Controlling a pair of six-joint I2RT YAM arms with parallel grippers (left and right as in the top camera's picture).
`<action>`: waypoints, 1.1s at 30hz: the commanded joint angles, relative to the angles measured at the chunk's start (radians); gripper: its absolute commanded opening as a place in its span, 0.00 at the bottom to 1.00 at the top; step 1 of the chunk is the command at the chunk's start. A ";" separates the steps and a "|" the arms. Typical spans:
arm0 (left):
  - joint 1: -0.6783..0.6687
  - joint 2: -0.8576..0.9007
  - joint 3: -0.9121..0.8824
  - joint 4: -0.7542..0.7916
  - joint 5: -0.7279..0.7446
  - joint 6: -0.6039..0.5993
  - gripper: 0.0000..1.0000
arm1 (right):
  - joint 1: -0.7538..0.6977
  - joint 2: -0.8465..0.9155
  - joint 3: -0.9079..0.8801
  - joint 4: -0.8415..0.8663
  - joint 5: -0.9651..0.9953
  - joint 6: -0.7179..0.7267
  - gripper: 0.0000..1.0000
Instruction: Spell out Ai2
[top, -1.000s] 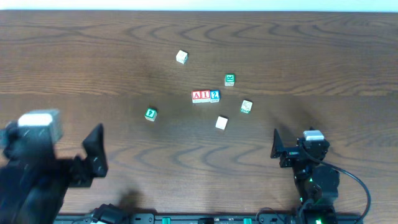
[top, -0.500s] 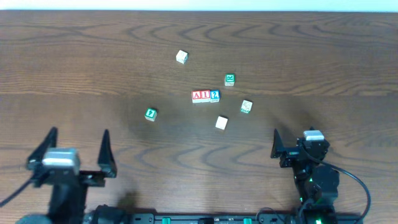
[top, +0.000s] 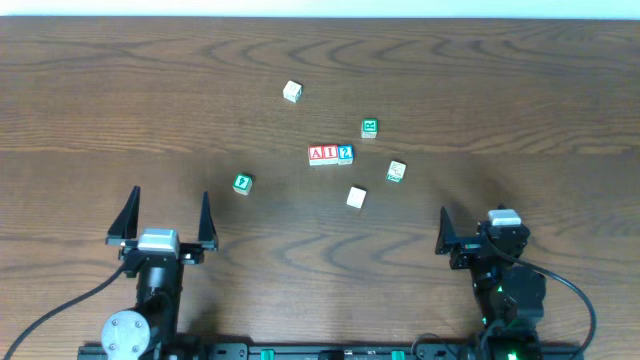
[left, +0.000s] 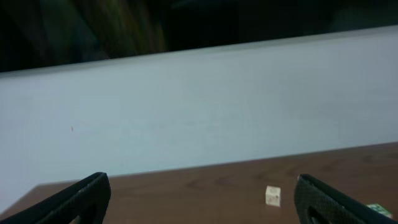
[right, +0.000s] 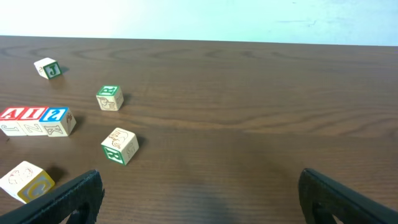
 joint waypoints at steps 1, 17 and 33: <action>0.030 -0.010 -0.070 0.079 0.023 0.041 0.95 | -0.006 0.000 -0.002 -0.005 0.002 0.010 0.99; 0.104 -0.009 -0.159 -0.222 0.003 0.042 0.95 | -0.006 0.000 -0.002 -0.005 0.003 0.010 0.99; 0.102 -0.009 -0.159 -0.222 -0.027 0.057 0.95 | -0.006 0.000 -0.002 -0.005 0.002 0.010 0.99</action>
